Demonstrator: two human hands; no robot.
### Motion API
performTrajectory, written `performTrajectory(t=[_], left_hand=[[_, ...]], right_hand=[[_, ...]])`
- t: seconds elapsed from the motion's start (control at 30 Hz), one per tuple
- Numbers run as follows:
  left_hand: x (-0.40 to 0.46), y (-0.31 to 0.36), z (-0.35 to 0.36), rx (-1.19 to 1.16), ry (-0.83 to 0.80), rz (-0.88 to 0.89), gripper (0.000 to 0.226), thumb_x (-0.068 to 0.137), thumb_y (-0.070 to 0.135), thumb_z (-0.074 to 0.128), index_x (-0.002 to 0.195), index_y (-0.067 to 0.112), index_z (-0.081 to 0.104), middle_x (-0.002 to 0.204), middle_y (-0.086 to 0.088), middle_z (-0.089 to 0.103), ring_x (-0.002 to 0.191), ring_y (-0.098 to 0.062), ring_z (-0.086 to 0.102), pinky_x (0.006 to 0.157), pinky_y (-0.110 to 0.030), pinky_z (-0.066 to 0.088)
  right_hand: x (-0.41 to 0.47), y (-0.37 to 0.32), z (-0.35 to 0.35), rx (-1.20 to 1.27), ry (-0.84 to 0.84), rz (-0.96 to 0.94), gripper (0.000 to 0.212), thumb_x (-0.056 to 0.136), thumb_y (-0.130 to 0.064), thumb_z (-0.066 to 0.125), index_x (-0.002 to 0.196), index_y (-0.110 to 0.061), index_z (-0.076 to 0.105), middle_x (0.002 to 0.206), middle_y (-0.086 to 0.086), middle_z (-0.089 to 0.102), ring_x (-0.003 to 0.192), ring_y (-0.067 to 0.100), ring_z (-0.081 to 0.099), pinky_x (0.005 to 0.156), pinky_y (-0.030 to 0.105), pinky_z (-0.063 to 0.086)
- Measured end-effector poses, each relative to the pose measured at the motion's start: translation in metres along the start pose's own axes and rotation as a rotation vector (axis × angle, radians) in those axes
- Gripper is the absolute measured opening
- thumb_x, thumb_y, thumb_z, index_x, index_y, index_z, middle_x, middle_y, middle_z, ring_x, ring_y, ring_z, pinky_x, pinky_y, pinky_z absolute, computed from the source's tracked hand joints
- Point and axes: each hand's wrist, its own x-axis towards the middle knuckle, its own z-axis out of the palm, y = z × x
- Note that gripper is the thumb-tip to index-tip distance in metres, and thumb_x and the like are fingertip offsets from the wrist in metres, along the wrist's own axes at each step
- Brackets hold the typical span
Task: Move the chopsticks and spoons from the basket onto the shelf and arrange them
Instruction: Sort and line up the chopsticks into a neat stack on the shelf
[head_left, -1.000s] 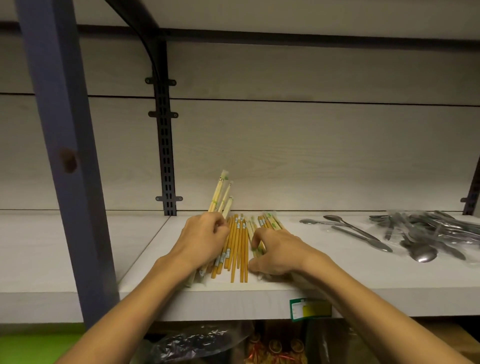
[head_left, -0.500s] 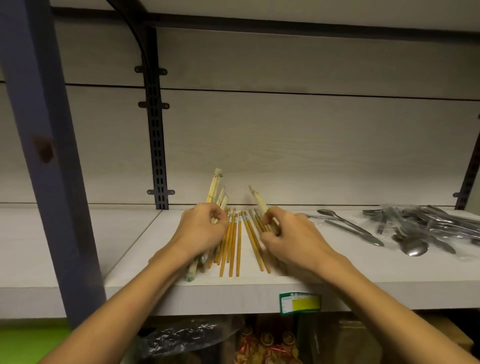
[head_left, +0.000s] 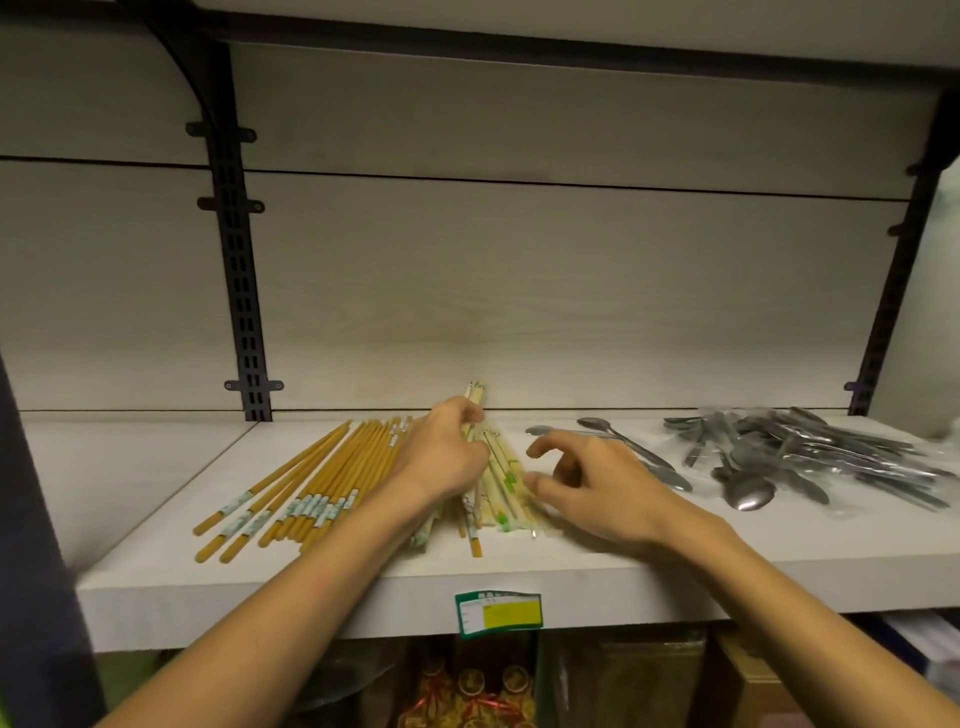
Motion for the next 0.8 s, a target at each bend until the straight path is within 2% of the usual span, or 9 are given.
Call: performTrajectory(t=[0.13, 0.2, 0.3, 0.37, 0.43, 0.5, 0.67, 0.73, 0.8], left_hand=[[0.000, 0.018, 0.019, 0.006, -0.034, -0.013, 0.041, 0.086, 0.024, 0.055, 0.126, 0.030, 0.049, 0.126, -0.002, 0.054, 0.100, -0.020, 0.054, 0.070, -0.023, 0.039], [0.001, 0.024, 0.026, -0.014, -0.056, -0.001, 0.047, 0.091, 0.034, 0.051, 0.137, 0.031, 0.043, 0.135, -0.002, 0.052, 0.119, -0.022, 0.050, 0.083, -0.023, 0.037], [0.000, 0.027, 0.023, -0.135, -0.095, -0.005, 0.048, 0.096, 0.033, 0.040, 0.143, 0.030, 0.039, 0.147, 0.002, 0.043, 0.134, -0.018, 0.040, 0.102, -0.025, 0.029], [-0.003, 0.025, 0.016, -0.244, -0.100, -0.032, 0.047, 0.096, 0.026, 0.038, 0.142, 0.030, 0.041, 0.142, -0.002, 0.049, 0.125, -0.020, 0.050, 0.108, -0.032, 0.036], [-0.006, 0.022, 0.007, -0.389, -0.128, -0.098, 0.048, 0.094, 0.012, 0.039, 0.140, 0.027, 0.044, 0.118, -0.009, 0.061, 0.094, -0.021, 0.063, 0.090, -0.035, 0.053], [-0.011, 0.021, 0.001, -0.516, -0.199, -0.160, 0.050, 0.094, -0.001, 0.042, 0.137, 0.025, 0.044, 0.098, -0.013, 0.062, 0.076, -0.022, 0.062, 0.076, -0.034, 0.056], [-0.020, 0.013, -0.011, -0.529, -0.205, -0.116, 0.043, 0.089, -0.010, 0.047, 0.122, 0.018, 0.051, 0.111, -0.024, 0.064, 0.086, -0.025, 0.064, 0.079, -0.035, 0.059], [-0.021, 0.003, -0.019, -0.436, -0.117, -0.086, 0.043, 0.088, -0.010, 0.043, 0.122, 0.014, 0.053, 0.106, -0.019, 0.065, 0.082, -0.024, 0.066, 0.083, -0.040, 0.058], [-0.023, -0.010, -0.031, -0.360, -0.068, -0.053, 0.038, 0.089, -0.003, 0.045, 0.117, 0.019, 0.057, 0.099, -0.010, 0.068, 0.080, -0.021, 0.069, 0.086, -0.039, 0.057]], right_hand=[[0.000, 0.019, -0.007, 0.023, 0.065, 0.008, 0.023, 0.093, -0.042, 0.055, 0.112, -0.032, 0.060, 0.075, -0.014, 0.062, 0.070, -0.003, 0.055, 0.061, 0.011, 0.036], [0.003, 0.025, -0.010, 0.065, 0.060, 0.013, 0.021, 0.094, -0.041, 0.053, 0.112, -0.032, 0.060, 0.087, -0.019, 0.061, 0.078, -0.005, 0.056, 0.066, 0.006, 0.036], [0.009, 0.032, -0.013, 0.150, 0.030, 0.007, 0.022, 0.096, -0.041, 0.049, 0.112, -0.032, 0.061, 0.100, -0.013, 0.065, 0.087, 0.000, 0.059, 0.080, 0.022, 0.047], [0.014, 0.034, -0.012, 0.170, -0.008, 0.010, 0.024, 0.097, -0.044, 0.047, 0.113, -0.032, 0.060, 0.104, -0.010, 0.066, 0.091, 0.003, 0.060, 0.085, 0.029, 0.049], [0.020, 0.031, -0.009, 0.146, -0.052, 0.010, 0.032, 0.095, -0.051, 0.045, 0.117, -0.033, 0.058, 0.107, -0.008, 0.066, 0.096, 0.007, 0.060, 0.088, 0.031, 0.048], [0.026, 0.025, -0.003, 0.134, -0.069, -0.001, 0.042, 0.093, -0.056, 0.044, 0.125, -0.032, 0.054, 0.114, -0.005, 0.065, 0.102, 0.012, 0.060, 0.093, 0.034, 0.048], [0.035, 0.006, 0.011, 0.003, -0.112, -0.076, 0.048, 0.095, -0.052, 0.043, 0.135, -0.027, 0.052, 0.134, 0.001, 0.057, 0.122, 0.020, 0.052, 0.101, 0.038, 0.042], [0.036, 0.006, 0.014, -0.113, -0.155, -0.071, 0.046, 0.094, -0.053, 0.044, 0.129, -0.026, 0.058, 0.125, 0.003, 0.060, 0.115, 0.021, 0.054, 0.095, 0.036, 0.045], [0.037, 0.008, 0.012, -0.066, -0.172, -0.030, 0.038, 0.093, -0.046, 0.051, 0.121, -0.023, 0.061, 0.103, -0.001, 0.062, 0.093, 0.016, 0.058, 0.077, 0.027, 0.045]])
